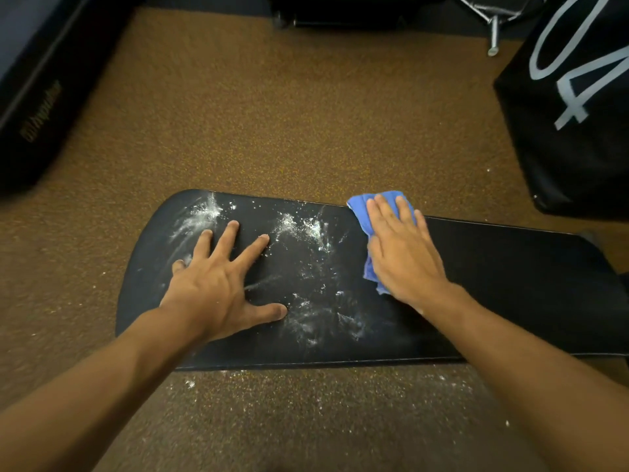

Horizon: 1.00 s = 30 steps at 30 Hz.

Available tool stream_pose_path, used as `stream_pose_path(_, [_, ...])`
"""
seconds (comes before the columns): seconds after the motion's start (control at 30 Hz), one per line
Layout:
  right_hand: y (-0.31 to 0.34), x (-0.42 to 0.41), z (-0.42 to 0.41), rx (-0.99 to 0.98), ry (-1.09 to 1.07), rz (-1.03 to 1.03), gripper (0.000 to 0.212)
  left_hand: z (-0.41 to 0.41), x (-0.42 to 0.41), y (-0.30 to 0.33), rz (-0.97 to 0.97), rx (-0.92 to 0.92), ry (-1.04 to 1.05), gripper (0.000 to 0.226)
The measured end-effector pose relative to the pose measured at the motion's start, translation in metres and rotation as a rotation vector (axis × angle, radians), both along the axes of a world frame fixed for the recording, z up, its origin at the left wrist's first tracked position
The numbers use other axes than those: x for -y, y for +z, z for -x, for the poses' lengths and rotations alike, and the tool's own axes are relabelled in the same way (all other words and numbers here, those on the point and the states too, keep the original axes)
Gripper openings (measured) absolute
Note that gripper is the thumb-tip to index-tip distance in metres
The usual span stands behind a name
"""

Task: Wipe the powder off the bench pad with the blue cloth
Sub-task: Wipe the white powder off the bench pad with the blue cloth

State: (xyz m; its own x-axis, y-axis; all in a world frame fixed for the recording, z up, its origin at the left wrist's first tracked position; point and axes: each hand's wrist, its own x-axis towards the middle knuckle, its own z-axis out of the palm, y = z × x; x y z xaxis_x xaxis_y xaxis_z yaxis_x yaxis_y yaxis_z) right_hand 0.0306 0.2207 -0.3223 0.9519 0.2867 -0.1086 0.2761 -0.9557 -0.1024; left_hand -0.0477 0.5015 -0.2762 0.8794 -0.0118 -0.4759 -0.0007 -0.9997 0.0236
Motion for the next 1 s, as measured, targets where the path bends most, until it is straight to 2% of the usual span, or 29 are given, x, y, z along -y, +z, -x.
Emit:
stream_pose_path(0.07, [0.000,-0.022,-0.006,0.011,-0.024,-0.021,0.070,0.000,0.000,0.001,-0.003,-0.008,0.004,0.121])
stream_pose_path(0.23, [0.006,0.016,0.049,-0.015,0.286,-0.014,0.063,0.000,-0.001,-0.001,0.002,0.010,0.004,0.120])
stream_pose_path(0.33, [0.002,0.030,0.032,-0.014,0.120,-0.023,0.067,0.000,-0.001,-0.003,0.015,0.010,0.000,0.119])
stream_pose_path(0.43, [-0.004,-0.014,-0.008,0.030,-0.102,-0.015,0.067,0.000,-0.003,-0.005,0.024,0.014,-0.012,0.118])
stream_pose_path(0.47, [-0.004,-0.033,-0.014,0.027,-0.102,-0.030,0.065,0.000,-0.003,-0.006,0.024,0.016,-0.014,0.119])
stream_pose_path(0.53, [-0.003,-0.051,-0.007,0.009,0.033,-0.034,0.064,0.001,-0.003,-0.006,0.021,0.020,-0.012,0.119])
stream_pose_path(0.63, [0.006,-0.023,0.033,-0.020,0.208,-0.023,0.066,0.003,-0.002,-0.007,0.007,0.019,-0.021,0.118])
stream_pose_path(0.73, [0.007,0.003,0.032,-0.049,0.101,-0.028,0.067,0.002,-0.003,-0.007,0.004,0.026,-0.028,0.117])
stream_pose_path(0.87, [0.002,-0.048,-0.016,-0.002,-0.106,-0.032,0.078,0.002,-0.003,-0.008,0.002,0.031,-0.034,0.117])
stream_pose_path(0.9, [0.002,-0.060,-0.015,-0.005,-0.076,-0.046,0.077,0.003,-0.003,-0.008,-0.002,0.034,-0.035,0.117])
stream_pose_path(1.0, [0.006,-0.048,0.023,-0.020,0.194,-0.032,0.067,0.004,-0.003,-0.008,-0.004,0.032,-0.029,0.117])
